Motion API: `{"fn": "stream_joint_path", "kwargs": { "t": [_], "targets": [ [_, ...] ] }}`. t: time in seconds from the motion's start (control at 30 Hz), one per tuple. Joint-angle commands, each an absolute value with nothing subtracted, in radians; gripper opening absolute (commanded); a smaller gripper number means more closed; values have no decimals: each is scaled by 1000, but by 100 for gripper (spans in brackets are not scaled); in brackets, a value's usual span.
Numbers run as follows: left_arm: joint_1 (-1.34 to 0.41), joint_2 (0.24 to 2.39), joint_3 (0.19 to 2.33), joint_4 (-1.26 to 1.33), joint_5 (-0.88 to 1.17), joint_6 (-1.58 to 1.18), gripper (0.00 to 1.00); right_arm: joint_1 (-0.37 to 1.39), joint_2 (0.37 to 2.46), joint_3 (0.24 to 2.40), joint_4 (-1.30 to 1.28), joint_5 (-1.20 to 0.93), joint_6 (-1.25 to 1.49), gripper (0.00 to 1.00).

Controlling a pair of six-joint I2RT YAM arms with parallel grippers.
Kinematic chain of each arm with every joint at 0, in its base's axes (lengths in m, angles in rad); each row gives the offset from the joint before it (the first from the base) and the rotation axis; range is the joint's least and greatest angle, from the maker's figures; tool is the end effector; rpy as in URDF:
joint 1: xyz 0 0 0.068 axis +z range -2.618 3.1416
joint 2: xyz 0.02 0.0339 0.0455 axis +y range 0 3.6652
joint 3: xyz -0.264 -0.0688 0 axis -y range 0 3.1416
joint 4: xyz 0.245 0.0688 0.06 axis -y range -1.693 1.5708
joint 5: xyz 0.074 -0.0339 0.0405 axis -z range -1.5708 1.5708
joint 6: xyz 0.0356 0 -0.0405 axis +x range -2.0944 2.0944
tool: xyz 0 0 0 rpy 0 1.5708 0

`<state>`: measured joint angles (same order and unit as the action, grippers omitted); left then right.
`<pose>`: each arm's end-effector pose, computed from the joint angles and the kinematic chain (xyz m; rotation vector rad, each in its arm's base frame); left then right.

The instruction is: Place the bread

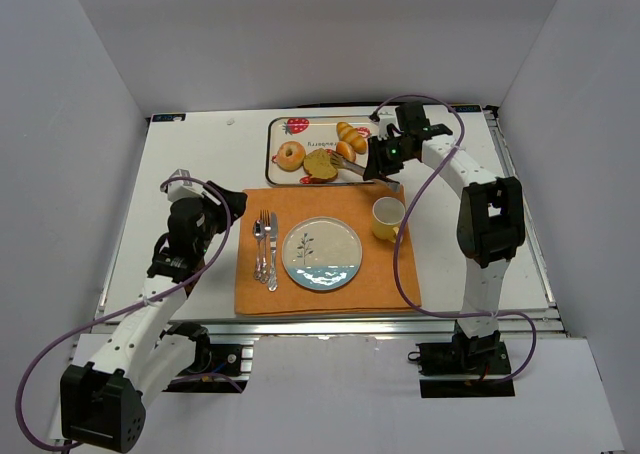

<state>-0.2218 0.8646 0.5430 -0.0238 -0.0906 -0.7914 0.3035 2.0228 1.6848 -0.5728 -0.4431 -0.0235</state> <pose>0.1988 -0.0415 0.2568 -0.6104 1.8627 -0.5906 0.4262 0.1495 0.2425 -0.5900 2.4056 0.6689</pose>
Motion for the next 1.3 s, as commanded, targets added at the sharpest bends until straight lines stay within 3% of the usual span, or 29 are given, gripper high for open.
{"fn": "stream_joint_path", "kwargs": {
  "t": [0.0, 0.13, 0.33, 1.27],
  "targets": [
    [-219, 836, 546, -35, -103, -795, 73, 310, 1994, 1680, -540, -482, -9, 28],
    [-219, 827, 543, -40, -106, -796, 73, 307, 1974, 1675, -537, -463, -9, 37],
    [-219, 825, 541, -37, -104, -801, 73, 299, 1948, 1649, -525, -451, -8, 42],
    [-219, 844, 548, -31, -104, -798, 73, 296, 1959, 1602, -511, -430, 147, 40]
  ]
}}
